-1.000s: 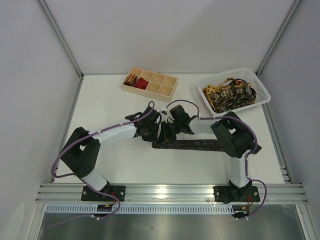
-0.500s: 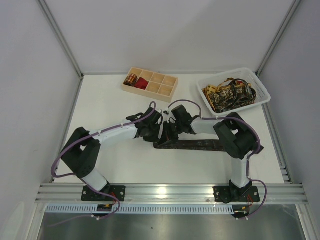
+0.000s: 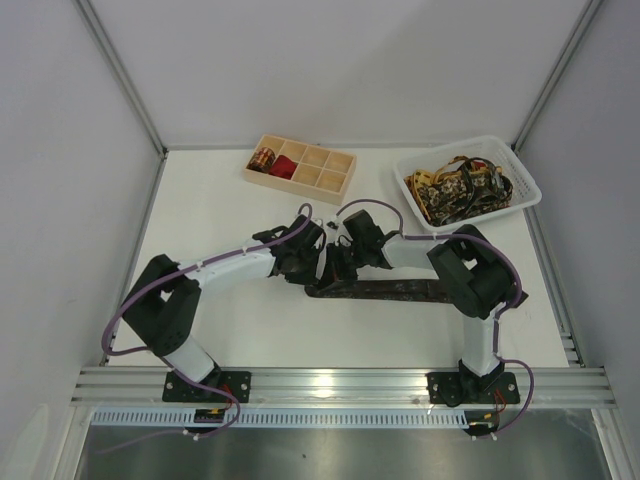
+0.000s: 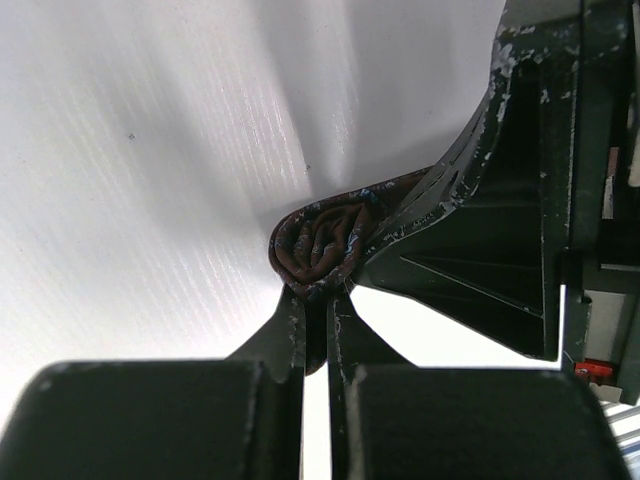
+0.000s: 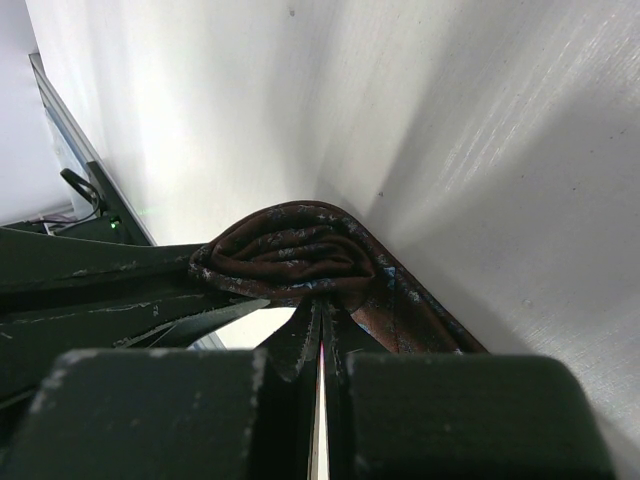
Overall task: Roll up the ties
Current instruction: Roll the tie
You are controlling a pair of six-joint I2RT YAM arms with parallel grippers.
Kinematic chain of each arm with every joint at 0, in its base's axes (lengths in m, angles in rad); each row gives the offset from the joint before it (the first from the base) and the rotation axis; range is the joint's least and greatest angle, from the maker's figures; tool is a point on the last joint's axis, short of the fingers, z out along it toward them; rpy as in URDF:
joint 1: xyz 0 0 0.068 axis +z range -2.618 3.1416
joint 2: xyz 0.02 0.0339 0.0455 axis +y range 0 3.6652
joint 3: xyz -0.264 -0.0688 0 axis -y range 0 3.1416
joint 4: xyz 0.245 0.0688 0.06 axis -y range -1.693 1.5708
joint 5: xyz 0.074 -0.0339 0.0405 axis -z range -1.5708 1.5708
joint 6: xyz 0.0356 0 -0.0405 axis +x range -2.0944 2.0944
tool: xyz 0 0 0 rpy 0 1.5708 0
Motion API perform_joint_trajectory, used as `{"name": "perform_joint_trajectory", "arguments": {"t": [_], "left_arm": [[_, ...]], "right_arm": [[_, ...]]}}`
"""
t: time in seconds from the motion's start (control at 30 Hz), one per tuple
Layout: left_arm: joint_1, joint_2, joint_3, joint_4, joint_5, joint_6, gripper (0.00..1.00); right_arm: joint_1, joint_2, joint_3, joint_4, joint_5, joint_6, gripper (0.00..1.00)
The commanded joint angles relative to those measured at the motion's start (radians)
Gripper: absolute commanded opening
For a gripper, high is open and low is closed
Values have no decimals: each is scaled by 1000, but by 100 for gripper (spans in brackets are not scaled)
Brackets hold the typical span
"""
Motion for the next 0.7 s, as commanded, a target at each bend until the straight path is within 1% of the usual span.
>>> {"name": "perform_joint_trajectory", "arguments": {"t": [0.0,0.37,0.67], "left_arm": [[-10,-41,27,-36,2,14,0],[-7,-86,27,-61,-16,19,0],[-5,-61,38,-52,10,18,0]], "right_arm": [[-9,-14,5,8,50,-22,0],[1,0,27,6,45,-13,0],[30,63,82,46,13,33,0]]}}
